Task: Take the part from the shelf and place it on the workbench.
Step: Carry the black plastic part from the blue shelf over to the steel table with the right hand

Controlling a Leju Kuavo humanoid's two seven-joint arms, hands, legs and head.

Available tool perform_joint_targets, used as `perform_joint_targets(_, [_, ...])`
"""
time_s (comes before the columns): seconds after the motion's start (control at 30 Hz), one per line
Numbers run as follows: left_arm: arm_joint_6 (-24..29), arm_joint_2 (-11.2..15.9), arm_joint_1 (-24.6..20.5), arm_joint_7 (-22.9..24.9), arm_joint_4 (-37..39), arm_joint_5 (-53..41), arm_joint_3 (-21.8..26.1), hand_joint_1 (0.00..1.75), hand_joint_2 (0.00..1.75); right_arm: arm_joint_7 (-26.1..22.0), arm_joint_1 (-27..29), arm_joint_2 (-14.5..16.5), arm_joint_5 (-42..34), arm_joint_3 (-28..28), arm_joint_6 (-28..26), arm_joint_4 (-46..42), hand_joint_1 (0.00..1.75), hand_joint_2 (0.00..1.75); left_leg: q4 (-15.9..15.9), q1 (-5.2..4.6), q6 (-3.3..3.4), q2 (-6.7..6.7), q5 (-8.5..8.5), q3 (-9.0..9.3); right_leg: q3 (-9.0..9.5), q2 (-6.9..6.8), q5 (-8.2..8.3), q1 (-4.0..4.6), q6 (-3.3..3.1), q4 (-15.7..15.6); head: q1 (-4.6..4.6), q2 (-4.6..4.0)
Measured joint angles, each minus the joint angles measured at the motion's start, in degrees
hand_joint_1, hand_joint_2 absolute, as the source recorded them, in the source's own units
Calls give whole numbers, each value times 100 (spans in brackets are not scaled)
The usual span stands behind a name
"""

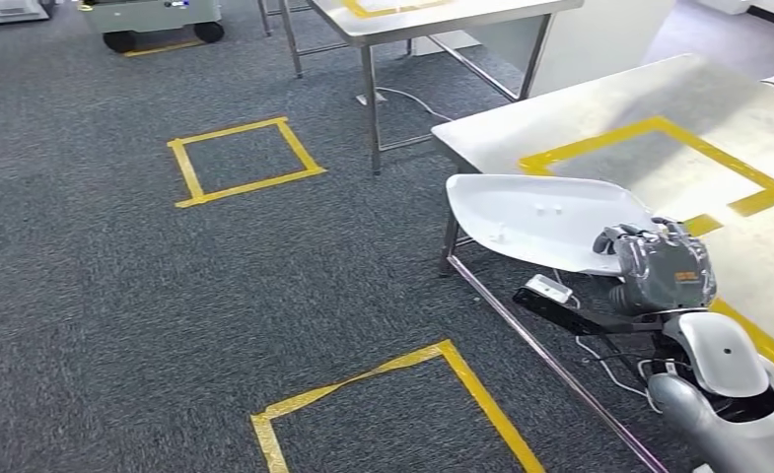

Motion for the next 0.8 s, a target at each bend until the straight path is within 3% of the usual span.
perform_joint_targets(0.07, [24,-7,5,27,0,8,-1,0,175,-19,-16,-2,4,-53,54,-11,175,175,-344,28,1,-222,74,107,-74,150,35,-22,75,1,-7,1])
perform_joint_targets(0.13, [51,-22,-1,35,0,24,-2,0,175,-39,-21,-7,-1,-116,104,-18,175,175,-408,23,42,-109,64,116,-141,247,78,-50,155,-26,-15,1])
perform_joint_targets(0.2, [74,-34,-3,37,0,37,-6,0,175,-49,-57,-11,-9,-184,132,-18,175,175,-457,25,106,46,92,141,-253,-25,-25,-26,198,133,5,0])
perform_joint_targets(0.27, [88,-35,5,37,0,41,-15,0,175,-54,-121,-13,-20,-230,144,-18,175,175,-480,14,152,211,92,166,-534,-409,-338,-2,228,735,31,0])
perform_joint_targets(0.33, [90,-37,16,37,0,43,-25,0,175,-57,-146,-13,-25,-253,151,-18,175,175,-480,4,173,383,73,182,-852,-515,-585,-16,268,1418,34,0])
perform_joint_targets(0.37, [89,-40,17,37,0,44,-30,0,175,-57,-145,-13,-26,-262,153,-18,175,175,-480,4,175,465,61,193,-905,-532,-582,-23,286,1540,35,0])
perform_joint_targets(0.4, [90,-45,15,37,0,44,-33,0,175,-59,-146,-13,-26,-268,155,-18,175,175,-479,5,167,539,46,209,-832,-553,-473,-30,301,1418,36,0])
perform_joint_targets(0.47, [96,-56,9,33,0,45,-37,0,175,-64,-151,-13,-26,-286,155,-18,175,175,-479,5,130,671,2,266,-422,-712,-147,-30,322,692,37,0])
perform_joint_targets(0.53, [110,-53,7,28,1,48,-38,0,175,-70,-153,-12,-26,-311,153,-19,175,175,-465,-32,72,775,-49,317,-71,-895,7,-1,271,101,38,0])
perform_joint_targets(0.57, [116,-49,7,27,2,48,-39,0,175,-72,-146,-12,-26,-323,152,-20,175,175,-464,-54,49,819,-62,333,-15,-931,0,15,230,5,34,0])
perform_joint_targets(0.63, [127,-45,3,27,3,50,-42,0,175,-62,-114,-11,-7,-359,153,-21,175,175,-473,-63,11,893,-80,349,-23,-824,-2,23,133,0,26,0])
perform_joint_targets(0.7, [132,-45,-9,28,3,54,-46,0,175,-16,-98,-11,56,-401,161,-29,175,175,-358,-45,-46,746,-188,301,-28,-736,4,3,70,-13,18,0])
perform_joint_targets(0.73, [133,-45,-14,28,3,58,-50,0,175,19,-102,-11,101,-416,171,-33,175,175,-139,-38,-71,618,-318,193,-23,-703,6,-10,39,-21,6,0])
perform_joint_targets(0.8, [138,-46,-15,29,3,77,-66,0,175,90,-99,-11,188,-429,192,-34,175,175,620,-33,-88,437,-648,-212,-21,-643,0,-16,0,-22,-10,0])
